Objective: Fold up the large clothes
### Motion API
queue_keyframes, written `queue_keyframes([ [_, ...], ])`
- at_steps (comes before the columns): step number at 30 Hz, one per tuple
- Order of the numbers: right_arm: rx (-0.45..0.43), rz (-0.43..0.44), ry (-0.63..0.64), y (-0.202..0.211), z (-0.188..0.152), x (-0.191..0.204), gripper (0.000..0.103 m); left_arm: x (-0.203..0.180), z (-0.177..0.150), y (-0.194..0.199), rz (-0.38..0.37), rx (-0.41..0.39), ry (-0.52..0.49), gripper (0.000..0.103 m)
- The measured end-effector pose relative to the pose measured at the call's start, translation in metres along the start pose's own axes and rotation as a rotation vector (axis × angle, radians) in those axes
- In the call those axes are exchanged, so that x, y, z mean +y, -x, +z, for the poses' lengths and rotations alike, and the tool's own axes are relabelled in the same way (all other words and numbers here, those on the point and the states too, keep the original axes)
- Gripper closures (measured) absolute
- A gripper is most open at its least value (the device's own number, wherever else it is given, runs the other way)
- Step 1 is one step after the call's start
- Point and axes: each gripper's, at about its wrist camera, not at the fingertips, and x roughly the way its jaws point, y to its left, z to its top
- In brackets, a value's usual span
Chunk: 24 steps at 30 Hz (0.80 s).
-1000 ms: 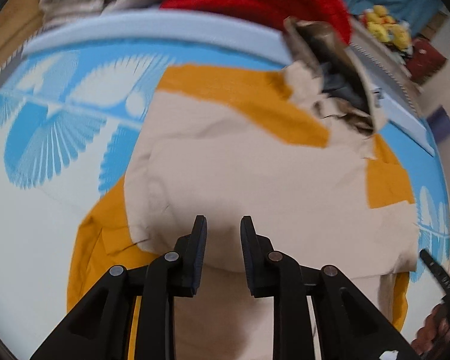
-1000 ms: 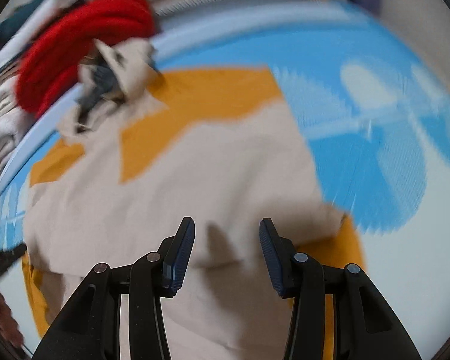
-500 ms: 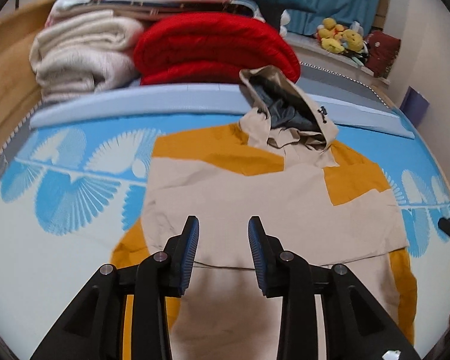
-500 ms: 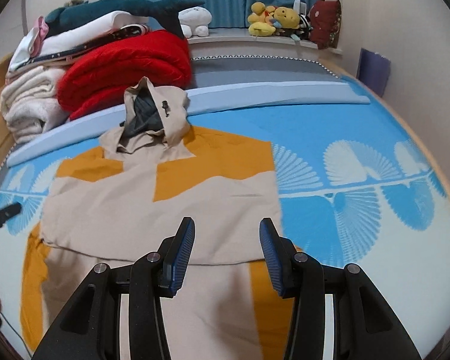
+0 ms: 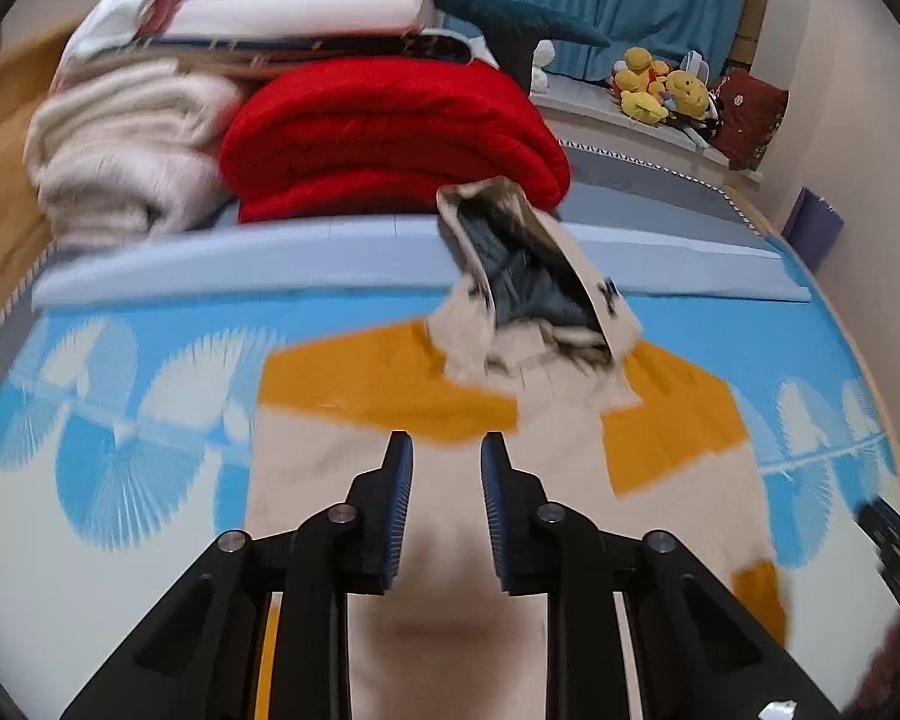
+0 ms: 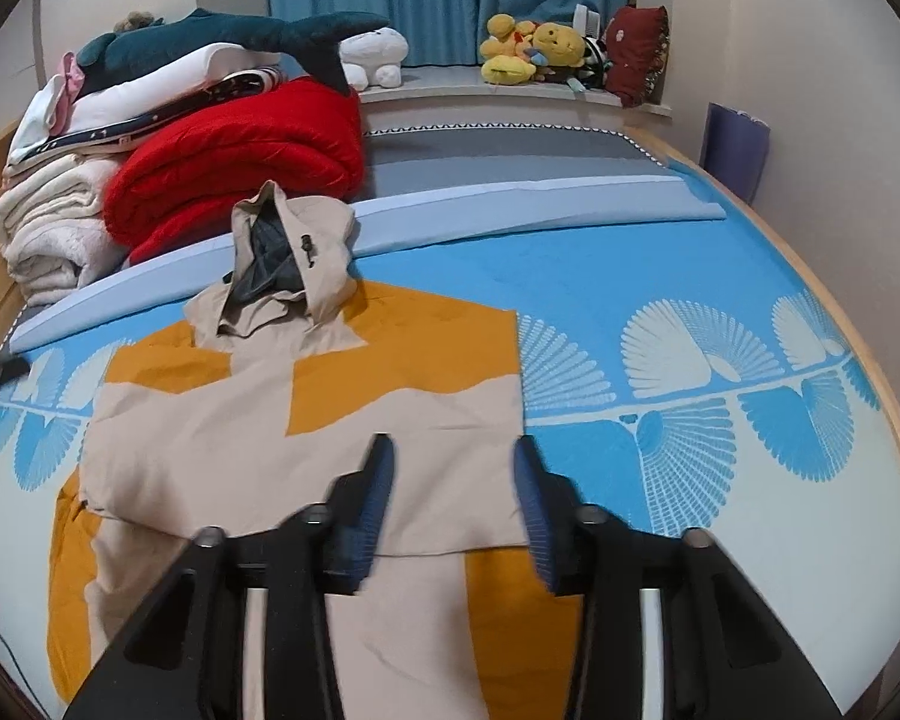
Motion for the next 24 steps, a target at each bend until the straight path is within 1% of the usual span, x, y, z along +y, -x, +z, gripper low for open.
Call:
queue_keyframes([
  [2,0.002,-0.006,-0.007,-0.004,0.002,-0.002,0.083,-0.002,0.019,-0.023,0.017,-0.004,-0.017,0.086],
  [4,0.008,-0.009,-0.013,-0.009,0.004,-0.002,0.087,-0.005,0.039,-0.051,0.035,-0.006,-0.046,0.086],
  [6,0.010,-0.012,-0.012,-0.012,0.004,-0.001,0.087,-0.005,0.059,-0.082,0.044,-0.005,-0.066,0.086],
  [8,0.026,-0.014,-0.006,-0.018,0.004,0.000,0.087,-0.003,0.074,-0.109,0.027,0.000,-0.060,0.086],
  [12,0.056,-0.005,-0.005,-0.032,0.002,0.001,0.087,0.003,0.104,-0.165,-0.020,0.020,-0.009,0.086],
  [15,0.070,-0.011,0.006,-0.042,0.002,0.000,0.086,0.011,0.126,-0.208,-0.051,0.046,0.049,0.085],
  [16,0.071,-0.015,0.011,-0.044,0.002,-0.001,0.086,0.013,0.132,-0.220,-0.064,0.052,0.073,0.084],
  [17,0.072,-0.019,0.016,-0.047,0.002,-0.002,0.086,0.016,0.139,-0.233,-0.082,0.058,0.104,0.080],
  [18,0.073,-0.021,0.019,-0.048,0.001,-0.002,0.086,0.018,0.143,-0.242,-0.083,0.062,0.128,0.074],
  [19,0.074,-0.023,0.022,-0.051,0.000,-0.003,0.086,0.022,0.150,-0.254,-0.074,0.060,0.172,0.071],
  [20,0.079,-0.029,0.028,-0.055,-0.002,-0.003,0.086,0.023,0.154,-0.260,-0.075,0.058,0.197,0.064],
  [21,0.086,-0.033,0.029,-0.058,-0.003,-0.004,0.086,0.025,0.157,-0.269,-0.082,0.060,0.226,0.060],
  [24,0.116,-0.027,0.022,-0.067,-0.007,-0.008,0.086,0.024,0.162,-0.297,-0.083,0.083,0.271,0.060],
])
